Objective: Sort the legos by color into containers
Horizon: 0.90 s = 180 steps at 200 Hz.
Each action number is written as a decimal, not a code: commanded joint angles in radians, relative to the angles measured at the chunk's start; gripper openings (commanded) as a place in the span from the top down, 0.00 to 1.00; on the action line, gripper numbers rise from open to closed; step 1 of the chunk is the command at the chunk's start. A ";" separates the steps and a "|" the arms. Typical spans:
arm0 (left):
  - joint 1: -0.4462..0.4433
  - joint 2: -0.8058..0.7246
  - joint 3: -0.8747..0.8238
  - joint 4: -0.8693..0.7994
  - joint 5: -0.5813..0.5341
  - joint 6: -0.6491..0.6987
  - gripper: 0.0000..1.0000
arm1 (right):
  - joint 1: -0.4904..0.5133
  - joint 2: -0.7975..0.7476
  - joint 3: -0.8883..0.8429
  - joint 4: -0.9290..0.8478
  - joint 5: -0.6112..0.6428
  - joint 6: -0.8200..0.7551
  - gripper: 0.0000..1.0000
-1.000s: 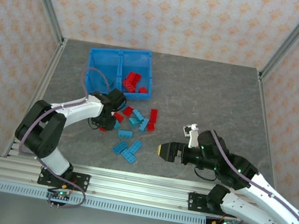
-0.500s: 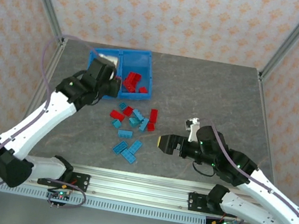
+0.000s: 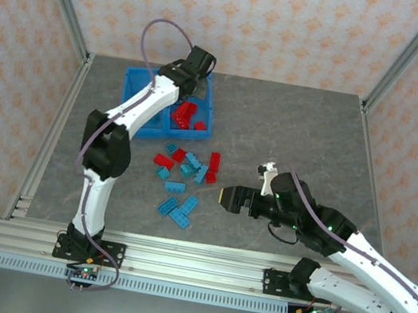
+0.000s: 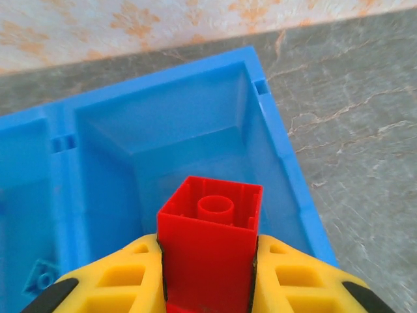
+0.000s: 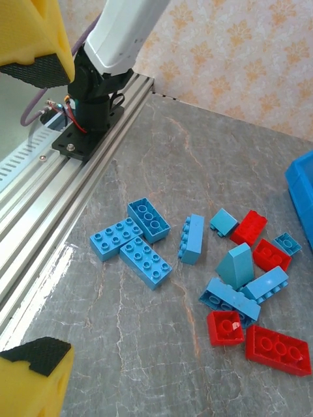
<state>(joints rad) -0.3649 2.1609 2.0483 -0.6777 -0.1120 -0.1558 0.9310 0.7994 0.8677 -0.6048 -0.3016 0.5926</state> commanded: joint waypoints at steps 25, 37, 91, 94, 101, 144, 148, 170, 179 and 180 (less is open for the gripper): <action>0.026 0.156 0.226 -0.094 0.062 0.040 0.50 | 0.006 0.050 0.074 -0.048 0.032 -0.062 0.01; 0.027 0.157 0.253 -0.114 0.067 0.048 0.49 | 0.006 0.063 0.080 -0.056 0.033 -0.065 0.01; -0.006 -0.256 -0.068 -0.018 0.158 0.000 0.46 | 0.006 0.077 0.048 -0.030 0.050 -0.021 0.01; -0.013 -0.301 -0.100 -0.006 0.159 -0.006 0.46 | 0.006 0.078 0.046 -0.034 0.056 -0.017 0.01; -0.031 -0.392 -0.202 0.028 0.162 -0.011 0.45 | 0.006 0.075 0.044 -0.047 0.077 -0.005 0.01; -0.209 -0.833 -0.680 0.036 0.100 -0.100 0.41 | 0.006 0.020 -0.003 -0.128 0.243 0.108 0.01; -0.224 -0.867 -0.723 0.034 0.092 -0.119 0.40 | 0.006 0.012 -0.010 -0.126 0.243 0.117 0.01; -0.284 -1.037 -0.975 0.036 0.044 -0.254 0.39 | 0.006 -0.020 -0.052 -0.107 0.215 0.161 0.01; -0.290 -1.096 -1.081 0.068 0.068 -0.302 0.38 | 0.005 -0.028 -0.068 -0.095 0.201 0.175 0.00; -0.290 -1.102 -1.092 0.074 0.070 -0.308 0.38 | 0.006 -0.030 -0.071 -0.093 0.199 0.177 0.01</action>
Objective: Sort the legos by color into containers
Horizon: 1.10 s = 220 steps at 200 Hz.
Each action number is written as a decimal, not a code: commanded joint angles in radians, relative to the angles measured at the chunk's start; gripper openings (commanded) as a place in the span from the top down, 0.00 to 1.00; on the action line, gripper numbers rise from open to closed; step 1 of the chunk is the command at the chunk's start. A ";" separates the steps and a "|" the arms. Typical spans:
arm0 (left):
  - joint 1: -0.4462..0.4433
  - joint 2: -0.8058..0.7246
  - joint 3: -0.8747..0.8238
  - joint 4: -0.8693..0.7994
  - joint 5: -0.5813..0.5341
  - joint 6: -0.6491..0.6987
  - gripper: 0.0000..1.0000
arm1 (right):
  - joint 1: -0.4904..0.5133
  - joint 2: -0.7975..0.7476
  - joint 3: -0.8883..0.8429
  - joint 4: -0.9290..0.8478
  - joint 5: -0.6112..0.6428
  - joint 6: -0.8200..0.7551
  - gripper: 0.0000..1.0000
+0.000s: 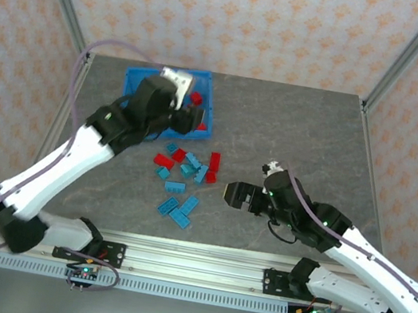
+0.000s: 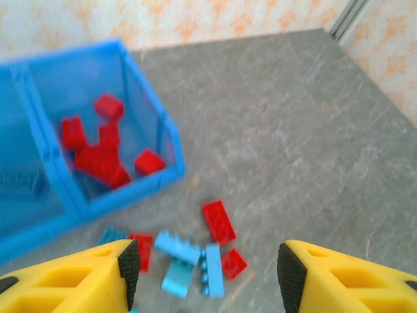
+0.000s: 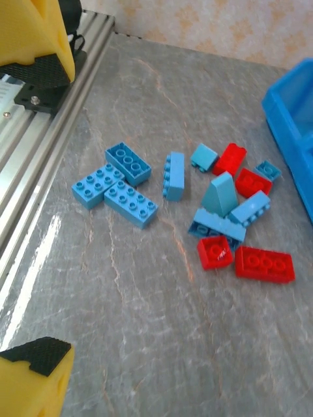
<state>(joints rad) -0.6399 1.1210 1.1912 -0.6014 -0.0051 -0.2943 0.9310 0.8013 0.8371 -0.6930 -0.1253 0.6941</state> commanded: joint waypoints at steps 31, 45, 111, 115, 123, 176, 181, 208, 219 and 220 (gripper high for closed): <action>-0.028 -0.140 -0.491 0.136 0.046 -0.283 0.36 | 0.006 -0.034 -0.079 0.027 -0.031 0.094 0.01; -0.042 -0.117 -0.531 0.140 0.047 -0.312 0.34 | 0.006 -0.031 -0.083 0.037 -0.060 0.090 0.01; -0.201 0.024 -0.639 0.188 -0.064 -0.364 0.19 | 0.005 -0.024 -0.112 0.061 -0.063 0.108 0.01; -0.201 0.030 -0.639 0.188 -0.072 -0.356 0.19 | 0.006 -0.021 -0.110 0.061 -0.067 0.106 0.01; -0.201 0.043 -0.635 0.196 -0.072 -0.334 0.20 | 0.006 -0.014 -0.105 0.056 -0.069 0.102 0.01; -0.200 0.201 -0.580 0.264 -0.027 -0.277 0.31 | 0.006 -0.005 -0.091 0.024 -0.053 0.100 0.01; -0.199 0.217 -0.578 0.266 -0.034 -0.280 0.33 | 0.005 -0.007 -0.092 0.024 -0.054 0.103 0.01; -0.196 0.271 -0.582 0.285 -0.063 -0.301 0.45 | 0.006 -0.020 -0.098 0.023 -0.067 0.106 0.01; -0.195 0.283 -0.582 0.282 -0.071 -0.312 0.50 | 0.006 -0.020 -0.094 0.021 -0.075 0.097 0.01; -0.195 0.284 -0.583 0.282 -0.071 -0.312 0.50 | 0.006 -0.020 -0.093 0.021 -0.075 0.097 0.01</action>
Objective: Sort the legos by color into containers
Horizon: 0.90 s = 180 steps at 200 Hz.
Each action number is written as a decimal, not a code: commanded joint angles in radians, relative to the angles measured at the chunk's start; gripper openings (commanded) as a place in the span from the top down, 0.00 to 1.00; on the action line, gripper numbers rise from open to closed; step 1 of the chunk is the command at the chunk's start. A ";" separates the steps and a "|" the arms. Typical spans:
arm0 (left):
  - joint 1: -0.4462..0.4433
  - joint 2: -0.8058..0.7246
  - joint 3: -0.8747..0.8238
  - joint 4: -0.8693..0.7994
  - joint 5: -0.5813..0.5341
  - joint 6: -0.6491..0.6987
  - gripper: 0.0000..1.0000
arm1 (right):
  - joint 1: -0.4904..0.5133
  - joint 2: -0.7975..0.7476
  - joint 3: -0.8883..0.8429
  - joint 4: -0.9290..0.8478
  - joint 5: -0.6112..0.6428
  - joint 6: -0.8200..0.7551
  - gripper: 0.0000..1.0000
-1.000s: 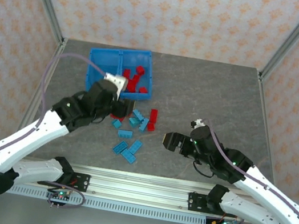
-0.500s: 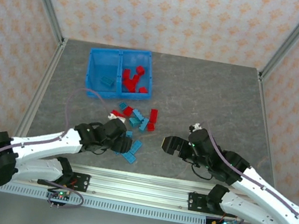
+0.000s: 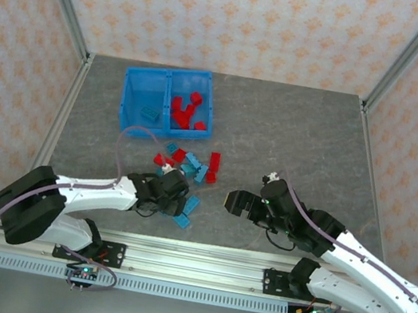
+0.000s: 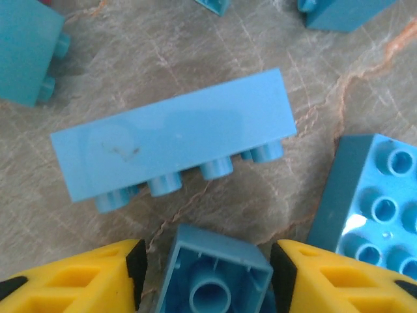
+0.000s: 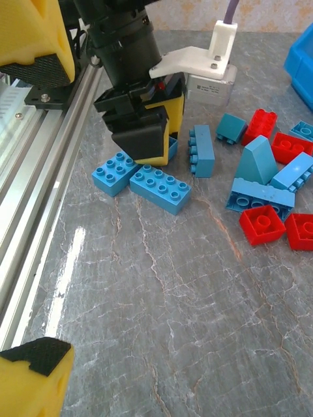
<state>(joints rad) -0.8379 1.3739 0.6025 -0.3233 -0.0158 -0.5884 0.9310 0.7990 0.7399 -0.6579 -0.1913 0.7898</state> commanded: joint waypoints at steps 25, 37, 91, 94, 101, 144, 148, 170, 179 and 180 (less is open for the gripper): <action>0.007 0.025 -0.001 -0.006 -0.081 -0.052 0.64 | 0.006 -0.010 0.017 -0.006 -0.021 -0.014 0.01; 0.009 0.006 -0.003 -0.017 -0.096 -0.063 0.71 | 0.006 -0.001 0.027 -0.005 -0.022 -0.018 0.01; 0.055 -0.240 0.103 -0.186 -0.258 -0.024 0.78 | 0.006 0.041 0.058 0.012 -0.025 -0.034 0.01; 0.065 -0.256 0.115 -0.195 -0.271 -0.012 0.78 | 0.006 0.043 0.060 0.014 -0.025 -0.036 0.01; 0.101 -0.289 0.143 -0.209 -0.288 0.015 0.77 | 0.006 0.045 0.063 0.015 -0.024 -0.039 0.01; 0.419 -0.278 0.334 -0.111 -0.310 0.218 0.77 | 0.006 0.055 0.080 0.031 -0.015 -0.061 0.01; 0.442 -0.253 0.357 -0.097 -0.310 0.230 0.77 | 0.006 0.059 0.084 0.033 -0.013 -0.065 0.01; 0.549 -0.068 0.511 -0.063 -0.237 0.269 0.78 | 0.006 0.088 0.114 0.031 -0.010 -0.088 0.01; 0.576 0.013 0.578 -0.062 -0.235 0.280 0.79 | 0.006 0.100 0.126 0.030 -0.010 -0.099 0.01; 0.578 0.022 0.586 -0.063 -0.235 0.281 0.79 | 0.006 0.102 0.129 0.030 -0.011 -0.100 0.01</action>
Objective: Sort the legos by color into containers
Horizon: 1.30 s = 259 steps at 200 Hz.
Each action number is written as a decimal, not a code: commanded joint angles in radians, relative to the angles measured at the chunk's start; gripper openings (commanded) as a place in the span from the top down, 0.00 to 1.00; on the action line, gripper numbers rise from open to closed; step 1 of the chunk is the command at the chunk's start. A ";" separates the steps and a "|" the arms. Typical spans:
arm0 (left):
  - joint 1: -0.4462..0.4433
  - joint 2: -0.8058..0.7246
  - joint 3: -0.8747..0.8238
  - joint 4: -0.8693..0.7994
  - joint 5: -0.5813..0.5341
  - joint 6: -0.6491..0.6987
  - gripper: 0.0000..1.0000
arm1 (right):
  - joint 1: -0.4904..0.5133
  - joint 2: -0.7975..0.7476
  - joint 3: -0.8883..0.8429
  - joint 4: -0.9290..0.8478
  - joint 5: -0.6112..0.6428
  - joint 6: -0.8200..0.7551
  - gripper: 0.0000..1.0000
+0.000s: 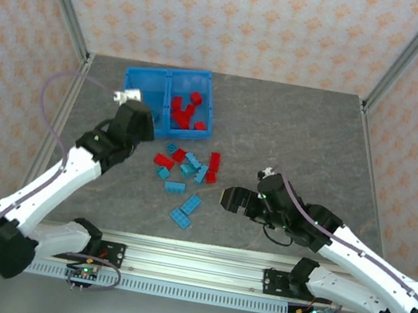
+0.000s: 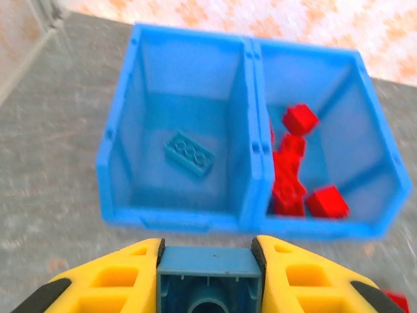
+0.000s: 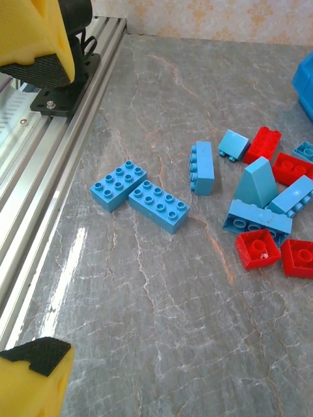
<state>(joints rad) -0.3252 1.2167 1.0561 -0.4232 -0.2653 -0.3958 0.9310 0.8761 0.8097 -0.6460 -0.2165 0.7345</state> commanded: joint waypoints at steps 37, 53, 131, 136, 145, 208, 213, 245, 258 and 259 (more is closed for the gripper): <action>0.140 0.467 0.388 0.032 -0.008 0.085 0.80 | 0.006 0.055 0.094 0.058 -0.026 -0.106 0.01; 0.168 0.577 0.495 0.008 0.024 0.070 0.79 | 0.006 0.052 0.097 0.094 -0.029 -0.141 0.01; 0.225 0.901 0.754 -0.085 0.107 -0.003 0.59 | 0.006 0.084 0.131 0.147 0.001 -0.218 0.01; 0.225 0.895 0.745 -0.078 0.106 -0.009 0.59 | 0.006 0.082 0.129 0.153 -0.003 -0.216 0.01; 0.225 0.880 0.730 -0.067 0.104 -0.015 0.57 | 0.006 0.077 0.122 0.165 -0.005 -0.209 0.01; 0.223 0.603 0.603 -0.048 0.171 -0.036 0.42 | 0.006 0.020 0.095 0.186 0.008 -0.157 0.01; 0.222 0.560 0.576 -0.042 0.185 -0.045 0.42 | 0.006 0.011 0.094 0.181 0.021 -0.149 0.01; 0.125 0.216 0.276 0.012 0.265 -0.103 0.42 | 0.005 -0.027 0.086 0.099 0.153 -0.112 0.01; 0.024 0.076 0.155 0.006 0.258 -0.126 0.41 | 0.006 -0.040 0.077 0.084 0.163 -0.109 0.01; 0.016 0.066 0.155 0.004 0.256 -0.126 0.41 | 0.006 -0.041 0.077 0.083 0.164 -0.108 0.01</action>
<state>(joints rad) -0.1604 1.4868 1.3788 -0.4229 -0.0509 -0.4625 0.9310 0.8639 0.9100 -0.5114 -0.1467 0.5949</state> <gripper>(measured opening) 0.584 0.993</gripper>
